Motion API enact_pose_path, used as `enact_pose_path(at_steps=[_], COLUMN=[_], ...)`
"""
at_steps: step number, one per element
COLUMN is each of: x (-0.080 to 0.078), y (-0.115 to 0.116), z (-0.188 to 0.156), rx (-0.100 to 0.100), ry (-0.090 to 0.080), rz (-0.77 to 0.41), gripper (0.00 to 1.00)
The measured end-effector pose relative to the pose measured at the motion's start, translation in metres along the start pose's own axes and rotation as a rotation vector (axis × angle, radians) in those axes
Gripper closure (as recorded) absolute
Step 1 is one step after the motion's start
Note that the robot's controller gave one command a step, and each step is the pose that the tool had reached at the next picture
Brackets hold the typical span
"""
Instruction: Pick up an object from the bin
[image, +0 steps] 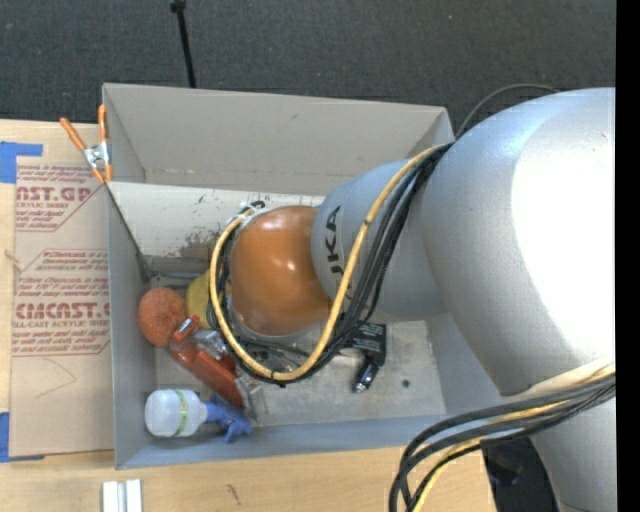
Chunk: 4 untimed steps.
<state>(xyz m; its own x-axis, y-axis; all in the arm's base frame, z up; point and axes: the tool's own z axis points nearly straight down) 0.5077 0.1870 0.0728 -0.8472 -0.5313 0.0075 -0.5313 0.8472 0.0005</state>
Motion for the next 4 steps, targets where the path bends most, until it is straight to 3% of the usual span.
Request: enact_pose_path(at_steps=[1, 2, 3, 4], x=[0.000, -0.035, -0.008, 0.016], y=[0.000, -0.002, -0.007, -0.004], z=[0.000, -0.033, -0.101, -0.155], rx=[0.000, -0.001, -0.001, 0.001], ry=[0.000, 0.005, -0.006, 0.006], rz=[0.000, 0.015, 0.023, 0.044], gripper=[1.00, 1.00, 1.00, 1.00])
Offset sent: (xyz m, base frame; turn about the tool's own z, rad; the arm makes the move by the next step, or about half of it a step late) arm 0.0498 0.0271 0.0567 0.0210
